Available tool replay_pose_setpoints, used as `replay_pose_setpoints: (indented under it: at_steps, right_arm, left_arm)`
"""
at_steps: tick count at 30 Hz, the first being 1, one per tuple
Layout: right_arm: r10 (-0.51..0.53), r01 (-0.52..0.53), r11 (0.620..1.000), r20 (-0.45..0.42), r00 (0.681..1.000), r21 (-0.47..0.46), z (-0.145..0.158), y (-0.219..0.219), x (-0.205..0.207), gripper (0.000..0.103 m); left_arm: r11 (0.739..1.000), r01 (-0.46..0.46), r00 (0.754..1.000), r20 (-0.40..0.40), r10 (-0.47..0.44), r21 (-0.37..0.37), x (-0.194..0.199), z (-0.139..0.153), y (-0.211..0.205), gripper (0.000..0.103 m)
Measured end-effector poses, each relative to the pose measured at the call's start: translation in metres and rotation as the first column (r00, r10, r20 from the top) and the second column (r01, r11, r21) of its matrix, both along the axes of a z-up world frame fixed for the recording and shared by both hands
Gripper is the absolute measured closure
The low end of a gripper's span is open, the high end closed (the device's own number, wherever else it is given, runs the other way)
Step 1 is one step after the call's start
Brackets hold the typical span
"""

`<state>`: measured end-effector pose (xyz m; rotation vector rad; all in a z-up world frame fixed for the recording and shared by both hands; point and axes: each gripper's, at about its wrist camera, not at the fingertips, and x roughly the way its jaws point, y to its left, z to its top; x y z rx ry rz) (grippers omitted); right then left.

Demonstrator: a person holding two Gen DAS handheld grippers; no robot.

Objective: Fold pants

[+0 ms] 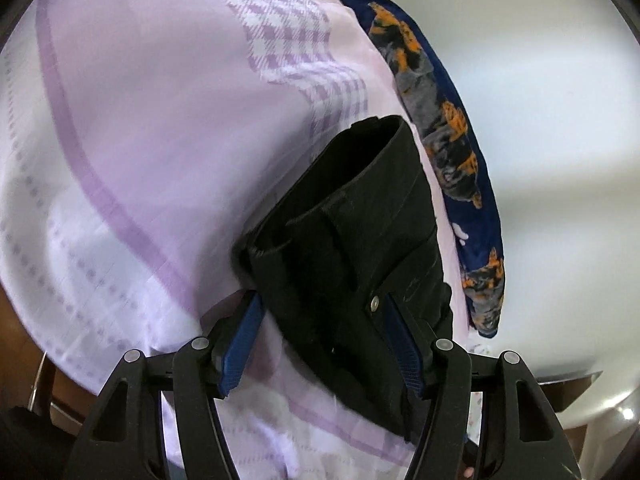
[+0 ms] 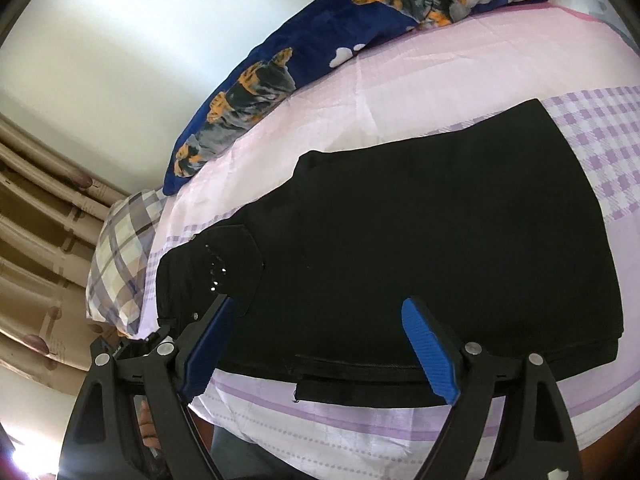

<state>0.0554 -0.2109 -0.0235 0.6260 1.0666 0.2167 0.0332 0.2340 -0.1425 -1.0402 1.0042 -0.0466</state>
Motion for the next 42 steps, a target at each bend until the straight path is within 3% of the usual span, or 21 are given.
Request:
replay_pose_setpoints:
  at_steps: [6, 8, 9, 12, 16, 19, 21, 24, 28, 31, 35, 39, 42]
  right_arm:
    - [-0.001, 0.001, 1.000, -0.003, 1.000, -0.014, -0.002, 0.004, 0.001, 0.020]
    - [-0.001, 0.001, 1.000, -0.008, 1.000, -0.015, -0.004, 0.006, 0.002, 0.020]
    - [0.000, 0.000, 1.000, -0.008, 1.000, -0.014, -0.004, 0.007, 0.001, 0.020]
    - [0.001, -0.001, 1.000, -0.004, 1.000, -0.025, -0.004, 0.008, 0.000, 0.020]
    - [-0.015, 0.016, 1.000, 0.016, 1.000, -0.023, 0.000, -0.001, -0.002, 0.020]
    - [-0.044, 0.045, 0.999, 0.041, 0.998, -0.019, 0.008, -0.014, -0.003, 0.020]
    - [-0.064, 0.066, 0.998, 0.059, 0.996, -0.017, 0.013, -0.027, -0.005, 0.020]
    - [-0.098, 0.100, 0.995, 0.086, 0.991, -0.020, 0.022, -0.049, -0.010, 0.020]
    - [-0.153, 0.154, 0.988, 0.105, 0.983, -0.003, 0.029, -0.082, -0.018, 0.020]
    - [-0.194, 0.194, 0.981, 0.113, 0.975, 0.007, 0.030, -0.110, -0.027, 0.020]
    - [-0.242, 0.241, 0.970, 0.111, 0.964, 0.016, 0.024, -0.136, -0.038, 0.020]
    - [-0.292, 0.289, 0.956, 0.088, 0.952, 0.050, 0.013, -0.165, -0.047, 0.020]
    - [-0.304, 0.297, 0.951, 0.089, 0.948, 0.086, 0.006, -0.179, -0.053, 0.020]
  left_arm:
    - [1.000, -0.031, 0.998, 0.047, 0.031, -0.008, 0.010, -0.001, 0.000, 0.033]
    - [0.998, -0.050, 0.998, 0.024, 0.050, 0.036, 0.011, 0.001, -0.003, 0.044]
    - [0.996, -0.055, 0.998, 0.002, 0.055, 0.072, 0.011, 0.001, -0.004, 0.059]
    - [0.994, -0.053, 0.999, -0.002, 0.054, 0.096, 0.011, 0.005, -0.005, 0.072]
    - [0.982, -0.012, 0.998, 0.055, 0.001, 0.189, 0.016, 0.042, -0.024, 0.078]
    - [0.947, 0.083, 0.978, 0.158, -0.137, 0.312, 0.024, 0.090, -0.062, 0.079]
    - [0.920, 0.153, 0.944, 0.223, -0.244, 0.361, 0.030, 0.119, -0.094, 0.079]
    - [0.876, 0.252, 0.872, 0.295, -0.389, 0.411, 0.037, 0.154, -0.144, 0.079]
    - [0.799, 0.393, 0.767, 0.317, -0.558, 0.456, 0.044, 0.170, -0.220, 0.079]
    - [0.723, 0.501, 0.692, 0.281, -0.665, 0.476, 0.048, 0.162, -0.274, 0.079]
    - [0.598, 0.644, 0.591, 0.187, -0.785, 0.477, 0.044, 0.131, -0.341, 0.079]
    - [0.492, 0.726, 0.539, 0.047, -0.841, 0.480, 0.042, 0.088, -0.387, 0.079]
    - [0.438, 0.748, 0.518, -0.025, -0.855, 0.498, 0.036, 0.065, -0.407, 0.079]
